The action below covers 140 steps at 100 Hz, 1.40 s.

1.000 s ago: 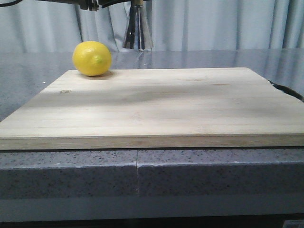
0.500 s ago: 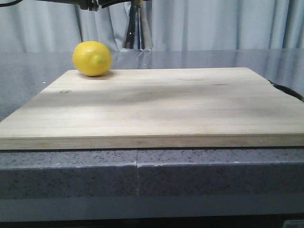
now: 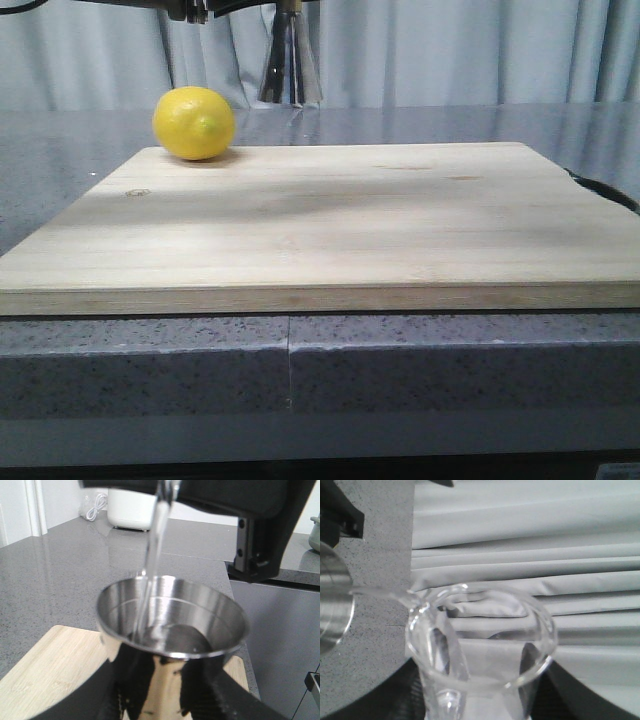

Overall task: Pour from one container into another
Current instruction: 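Tilt the beaker with the right gripper, pouring liquid into the jigger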

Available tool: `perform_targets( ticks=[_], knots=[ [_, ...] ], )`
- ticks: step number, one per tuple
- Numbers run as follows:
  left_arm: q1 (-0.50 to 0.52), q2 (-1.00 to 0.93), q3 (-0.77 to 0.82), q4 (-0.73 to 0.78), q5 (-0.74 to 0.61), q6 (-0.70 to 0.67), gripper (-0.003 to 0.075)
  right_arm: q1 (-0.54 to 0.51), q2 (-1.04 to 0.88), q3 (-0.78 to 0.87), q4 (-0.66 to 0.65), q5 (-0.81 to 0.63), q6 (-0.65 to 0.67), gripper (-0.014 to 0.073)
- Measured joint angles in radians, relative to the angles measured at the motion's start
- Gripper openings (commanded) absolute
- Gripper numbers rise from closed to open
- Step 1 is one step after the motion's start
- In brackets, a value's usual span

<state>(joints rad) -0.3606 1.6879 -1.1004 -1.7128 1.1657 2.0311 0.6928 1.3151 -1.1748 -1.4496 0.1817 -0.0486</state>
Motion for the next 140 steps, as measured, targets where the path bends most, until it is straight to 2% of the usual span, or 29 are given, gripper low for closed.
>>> perform_targets(
  ticks=[32, 92, 118, 132, 140],
  knots=[
    [0.0, 0.0, 0.0, 0.0, 0.0, 0.0, 0.0237, 0.0, 0.0, 0.0, -0.047, -0.004, 0.0, 0.0324],
    [0.0, 0.0, 0.0, 0.0, 0.0, 0.0, 0.0237, 0.0, 0.0, 0.0, -0.053, -0.004, 0.017, 0.0324],
    [0.0, 0.0, 0.0, 0.0, 0.0, 0.0, 0.0237, 0.0, 0.0, 0.0, -0.02, 0.038, 0.248, 0.0324],
    [0.0, 0.0, 0.0, 0.0, 0.0, 0.0, 0.0237, -0.004, 0.0, 0.0, -0.01, 0.095, 0.457, 0.0324],
    [0.0, 0.0, 0.0, 0.0, 0.0, 0.0, 0.0237, -0.023, 0.0, 0.0, -0.005, 0.133, 0.624, 0.0324]
  ],
)
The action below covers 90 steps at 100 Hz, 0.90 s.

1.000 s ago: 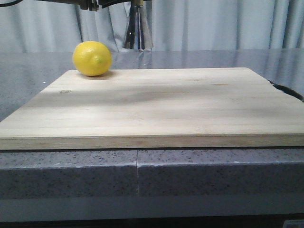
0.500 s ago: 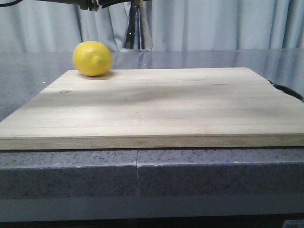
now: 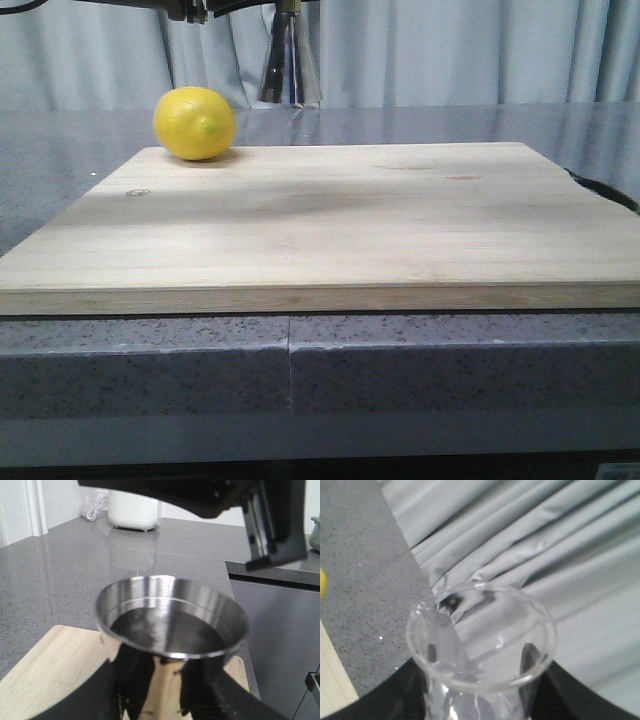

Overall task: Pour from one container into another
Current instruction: 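Tilt the beaker with the right gripper, pouring liquid into the jigger, then bring the beaker back and lower it onto the board with the right gripper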

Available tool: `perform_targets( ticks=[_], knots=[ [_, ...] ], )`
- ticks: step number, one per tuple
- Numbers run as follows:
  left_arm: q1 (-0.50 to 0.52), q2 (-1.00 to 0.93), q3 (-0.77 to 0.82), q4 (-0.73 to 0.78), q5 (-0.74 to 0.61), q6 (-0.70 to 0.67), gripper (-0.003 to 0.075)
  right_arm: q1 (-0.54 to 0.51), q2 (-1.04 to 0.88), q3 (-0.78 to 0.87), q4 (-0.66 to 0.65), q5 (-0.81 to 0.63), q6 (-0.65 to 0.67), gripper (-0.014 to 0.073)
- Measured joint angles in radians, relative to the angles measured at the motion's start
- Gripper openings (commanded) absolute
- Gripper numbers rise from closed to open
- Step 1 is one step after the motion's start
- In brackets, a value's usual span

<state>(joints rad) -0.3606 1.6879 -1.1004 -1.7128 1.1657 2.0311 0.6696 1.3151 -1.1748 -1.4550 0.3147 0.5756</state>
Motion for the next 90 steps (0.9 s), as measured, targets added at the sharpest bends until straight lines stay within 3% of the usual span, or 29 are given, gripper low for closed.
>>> perform_targets(
  ticks=[18, 39, 58, 90],
  knots=[
    [0.0, 0.0, 0.0, 0.0, 0.0, 0.0, 0.0237, -0.091, 0.0, 0.04, 0.004, 0.039, 0.348, 0.0324],
    [0.0, 0.0, 0.0, 0.0, 0.0, 0.0, 0.0237, -0.24, 0.0, 0.177, 0.011, -0.027, 0.58, 0.0324],
    [0.0, 0.0, 0.0, 0.0, 0.0, 0.0, 0.0237, -0.372, 0.0, 0.29, 0.011, -0.221, 0.682, 0.0324],
    [0.0, 0.0, 0.0, 0.0, 0.0, 0.0, 0.0237, -0.511, 0.035, 0.376, -0.017, -0.538, 0.694, 0.0324]
  ],
)
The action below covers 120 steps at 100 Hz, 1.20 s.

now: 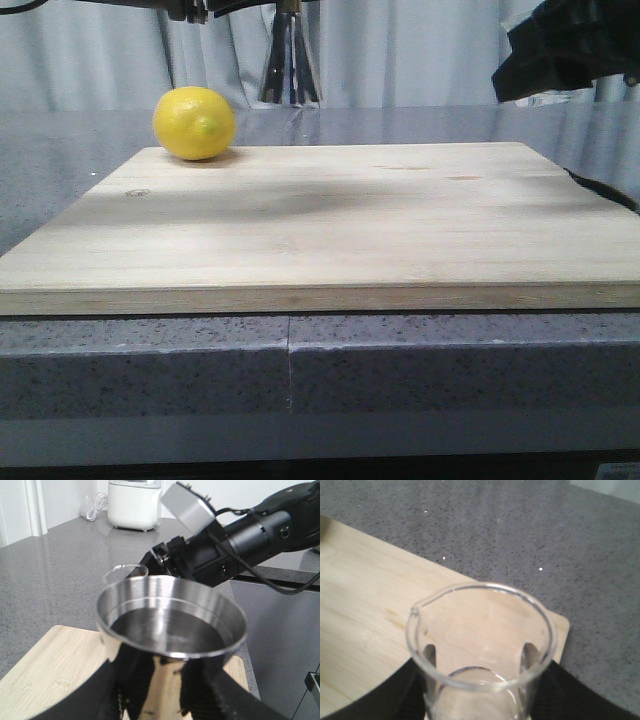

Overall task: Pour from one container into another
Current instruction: 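Bring the beaker back and lower it onto the board with the right gripper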

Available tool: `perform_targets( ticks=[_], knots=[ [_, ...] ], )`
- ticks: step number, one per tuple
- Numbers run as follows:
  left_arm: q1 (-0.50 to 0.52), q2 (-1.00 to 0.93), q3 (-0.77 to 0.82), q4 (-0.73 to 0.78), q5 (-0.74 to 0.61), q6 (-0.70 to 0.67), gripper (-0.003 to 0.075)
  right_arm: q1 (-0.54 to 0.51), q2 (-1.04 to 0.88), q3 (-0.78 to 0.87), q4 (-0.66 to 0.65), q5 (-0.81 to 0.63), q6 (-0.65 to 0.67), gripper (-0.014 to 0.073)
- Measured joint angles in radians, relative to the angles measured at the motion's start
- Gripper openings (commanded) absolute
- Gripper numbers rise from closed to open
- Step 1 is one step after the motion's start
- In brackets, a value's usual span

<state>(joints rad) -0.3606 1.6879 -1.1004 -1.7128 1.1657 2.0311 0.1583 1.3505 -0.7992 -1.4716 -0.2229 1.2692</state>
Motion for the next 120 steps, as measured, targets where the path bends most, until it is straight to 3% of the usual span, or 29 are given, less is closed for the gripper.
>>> perform_targets(
  ticks=[22, 96, 107, 120],
  knots=[
    [0.0, 0.0, 0.0, 0.0, 0.0, 0.0, 0.0237, -0.06, 0.066, 0.0, -0.004, -0.143, -0.011, 0.0324],
    [0.0, 0.0, 0.0, 0.0, 0.0, 0.0, 0.0237, -0.065, 0.079, 0.0, -0.001, -0.251, -0.046, 0.0324],
    [0.0, 0.0, 0.0, 0.0, 0.0, 0.0, 0.0237, -0.065, 0.079, 0.0, 0.101, -0.27, -0.148, 0.0324],
    [0.0, 0.0, 0.0, 0.0, 0.0, 0.0, 0.0237, -0.067, 0.082, 0.004, 0.336, -0.293, -0.351, 0.0324]
  ],
)
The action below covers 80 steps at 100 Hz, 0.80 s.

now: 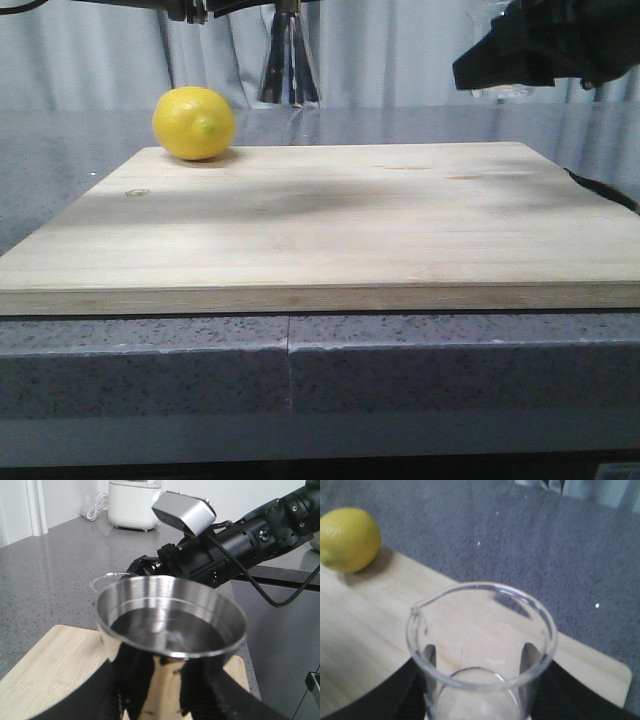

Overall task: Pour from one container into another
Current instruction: 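Bring the beaker back and lower it onto the board with the right gripper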

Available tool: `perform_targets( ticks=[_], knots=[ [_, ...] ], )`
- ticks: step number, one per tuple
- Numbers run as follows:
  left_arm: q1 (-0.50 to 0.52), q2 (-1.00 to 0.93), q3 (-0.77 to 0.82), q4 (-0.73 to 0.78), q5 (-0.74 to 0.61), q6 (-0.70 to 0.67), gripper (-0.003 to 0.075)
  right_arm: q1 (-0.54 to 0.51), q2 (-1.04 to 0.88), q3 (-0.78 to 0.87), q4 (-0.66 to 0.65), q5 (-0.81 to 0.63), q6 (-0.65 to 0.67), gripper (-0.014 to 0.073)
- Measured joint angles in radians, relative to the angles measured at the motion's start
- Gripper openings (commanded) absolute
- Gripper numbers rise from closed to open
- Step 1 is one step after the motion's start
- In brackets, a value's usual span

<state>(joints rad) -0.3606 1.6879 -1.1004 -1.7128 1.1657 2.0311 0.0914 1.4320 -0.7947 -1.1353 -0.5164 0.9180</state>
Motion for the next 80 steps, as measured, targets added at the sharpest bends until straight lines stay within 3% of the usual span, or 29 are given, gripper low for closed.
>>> perform_targets(
  ticks=[20, 30, 58, 80],
  knots=[
    [0.0, 0.0, 0.0, 0.0, 0.0, 0.0, 0.0237, 0.0, 0.032, 0.076, 0.345, -0.089, -0.311, 0.0324],
    [0.0, 0.0, 0.0, 0.0, 0.0, 0.0, 0.0237, 0.0, 0.065, 0.122, 0.447, -0.135, -0.443, 0.0324],
    [0.0, 0.0, 0.0, 0.0, 0.0, 0.0, 0.0237, 0.0, 0.186, 0.139, 0.532, -0.247, -0.642, 0.0324],
    [0.0, 0.0, 0.0, 0.0, 0.0, 0.0, 0.0237, -0.002, 0.239, 0.139, 0.578, -0.29, -0.681, 0.0328]
  ],
)
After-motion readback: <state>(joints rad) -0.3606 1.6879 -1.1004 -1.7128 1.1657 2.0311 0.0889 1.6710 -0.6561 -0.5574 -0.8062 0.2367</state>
